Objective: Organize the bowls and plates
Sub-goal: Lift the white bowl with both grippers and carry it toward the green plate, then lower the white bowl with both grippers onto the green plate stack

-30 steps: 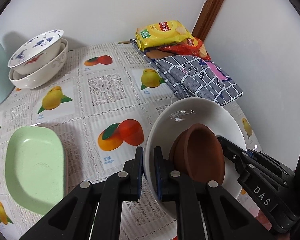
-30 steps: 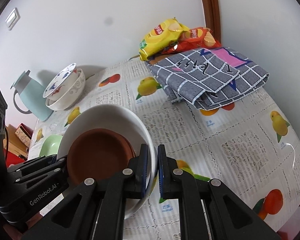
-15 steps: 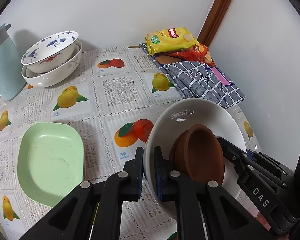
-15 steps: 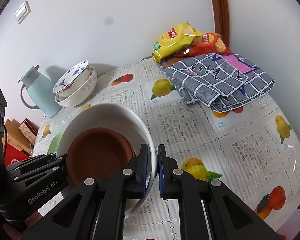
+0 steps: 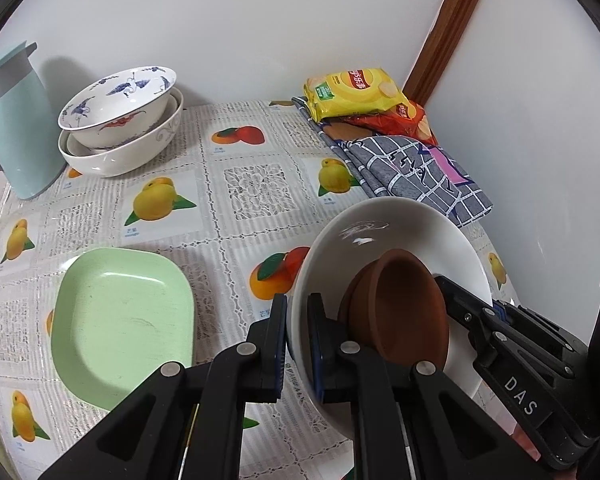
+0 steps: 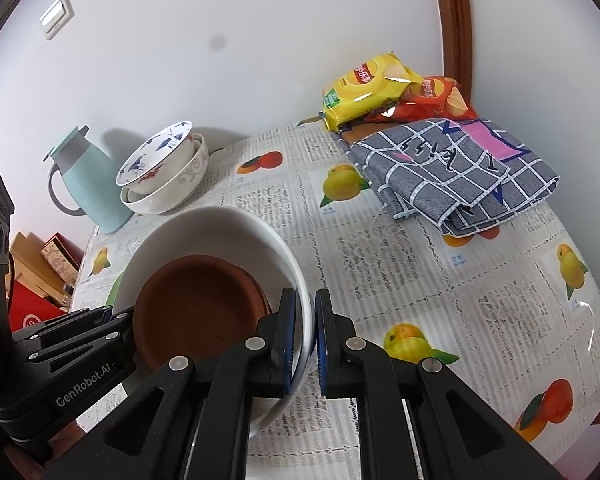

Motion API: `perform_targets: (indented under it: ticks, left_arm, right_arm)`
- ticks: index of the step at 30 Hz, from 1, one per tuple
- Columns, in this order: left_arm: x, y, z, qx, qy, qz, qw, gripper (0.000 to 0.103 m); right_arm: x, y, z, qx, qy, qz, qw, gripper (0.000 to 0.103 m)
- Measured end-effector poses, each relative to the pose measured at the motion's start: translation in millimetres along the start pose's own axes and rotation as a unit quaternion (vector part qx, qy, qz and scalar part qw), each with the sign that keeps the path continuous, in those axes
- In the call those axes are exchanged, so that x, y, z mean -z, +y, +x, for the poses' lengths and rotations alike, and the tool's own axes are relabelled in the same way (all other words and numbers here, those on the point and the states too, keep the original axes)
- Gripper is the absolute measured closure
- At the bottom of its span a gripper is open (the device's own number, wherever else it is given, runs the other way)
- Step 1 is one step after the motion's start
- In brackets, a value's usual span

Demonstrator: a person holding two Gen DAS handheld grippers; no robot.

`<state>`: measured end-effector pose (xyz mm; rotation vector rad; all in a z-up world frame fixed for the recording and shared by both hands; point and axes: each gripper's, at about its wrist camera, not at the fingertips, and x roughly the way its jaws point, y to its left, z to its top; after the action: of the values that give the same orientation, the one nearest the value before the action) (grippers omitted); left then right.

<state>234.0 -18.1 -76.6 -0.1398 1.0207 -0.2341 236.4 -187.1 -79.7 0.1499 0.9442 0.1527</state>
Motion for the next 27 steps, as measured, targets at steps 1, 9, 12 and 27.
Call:
perform_targets:
  ticks: [1,9,12,27]
  left_arm:
    - [0,1,-1,-0.001,-0.001,0.0,1.0,0.093]
    - [-2,14,-8,-0.003,-0.006,-0.007,1.0,0.093]
    - [-2,19,-9,-0.005,-0.008,-0.008,0.9999,0.093]
    - [0,38,-16,-0.014,-0.01,-0.021,0.9996,0.093]
  right_arm:
    - [0,1,0,0.0,0.0,-0.001,1.0,0.093]
    - [-1,15,1,-0.004,0.001,-0.01,1.0,0.093]
    - [-2,21,2,-0.004,0.0,-0.014,1.0,0.093]
    - [-3,40,7,-0.013,0.0,-0.028,1.0,0.093]
